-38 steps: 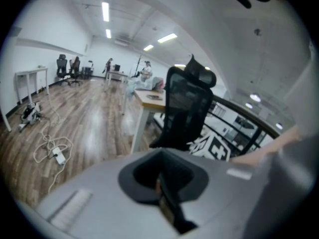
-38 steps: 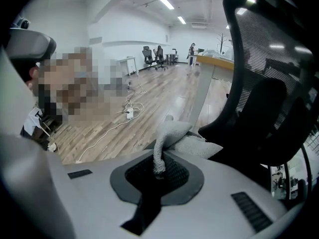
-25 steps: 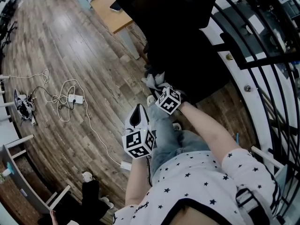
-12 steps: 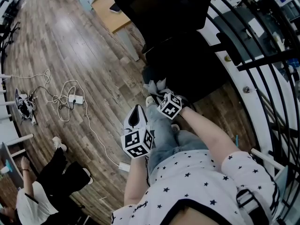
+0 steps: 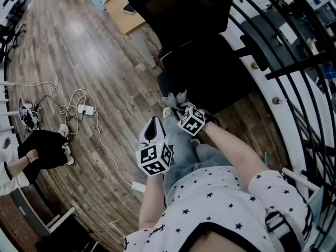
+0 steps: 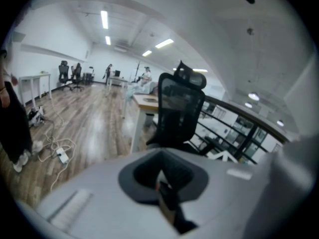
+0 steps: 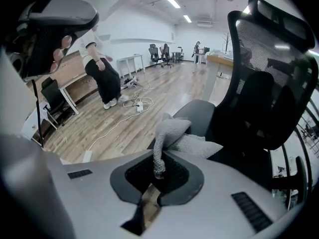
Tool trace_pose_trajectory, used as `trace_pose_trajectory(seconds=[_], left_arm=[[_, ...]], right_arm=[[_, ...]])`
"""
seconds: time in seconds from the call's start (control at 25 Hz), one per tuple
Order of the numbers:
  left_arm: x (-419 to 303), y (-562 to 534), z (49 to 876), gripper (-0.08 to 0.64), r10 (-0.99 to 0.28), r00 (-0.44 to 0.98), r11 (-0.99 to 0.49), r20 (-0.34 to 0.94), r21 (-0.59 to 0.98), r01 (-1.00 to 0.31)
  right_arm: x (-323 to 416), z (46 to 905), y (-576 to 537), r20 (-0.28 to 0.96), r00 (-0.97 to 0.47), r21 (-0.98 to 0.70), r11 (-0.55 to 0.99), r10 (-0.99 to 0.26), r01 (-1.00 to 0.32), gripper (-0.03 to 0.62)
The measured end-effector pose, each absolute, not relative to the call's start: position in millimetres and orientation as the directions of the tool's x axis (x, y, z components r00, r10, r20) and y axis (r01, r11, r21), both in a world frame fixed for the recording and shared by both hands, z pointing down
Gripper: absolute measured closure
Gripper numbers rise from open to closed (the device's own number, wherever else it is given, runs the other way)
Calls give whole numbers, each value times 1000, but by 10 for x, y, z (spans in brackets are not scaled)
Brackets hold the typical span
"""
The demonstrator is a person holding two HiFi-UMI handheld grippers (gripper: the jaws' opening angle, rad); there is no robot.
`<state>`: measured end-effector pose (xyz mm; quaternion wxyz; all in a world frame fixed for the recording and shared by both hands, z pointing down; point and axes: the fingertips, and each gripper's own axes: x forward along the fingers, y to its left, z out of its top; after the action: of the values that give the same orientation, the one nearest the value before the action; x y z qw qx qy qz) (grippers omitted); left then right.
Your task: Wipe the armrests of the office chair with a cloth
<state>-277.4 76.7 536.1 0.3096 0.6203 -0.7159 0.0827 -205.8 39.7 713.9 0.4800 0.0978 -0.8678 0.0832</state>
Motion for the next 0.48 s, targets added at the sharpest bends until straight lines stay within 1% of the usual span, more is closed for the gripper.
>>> trace_pose_trajectory(seconds=[0.48], left_arm=[[-2751,887,5357,554,-842,-54,229,537,265,-937]], right_arm=[[-1964,7148,546,854,-513,-47,971,-82,-235,561]])
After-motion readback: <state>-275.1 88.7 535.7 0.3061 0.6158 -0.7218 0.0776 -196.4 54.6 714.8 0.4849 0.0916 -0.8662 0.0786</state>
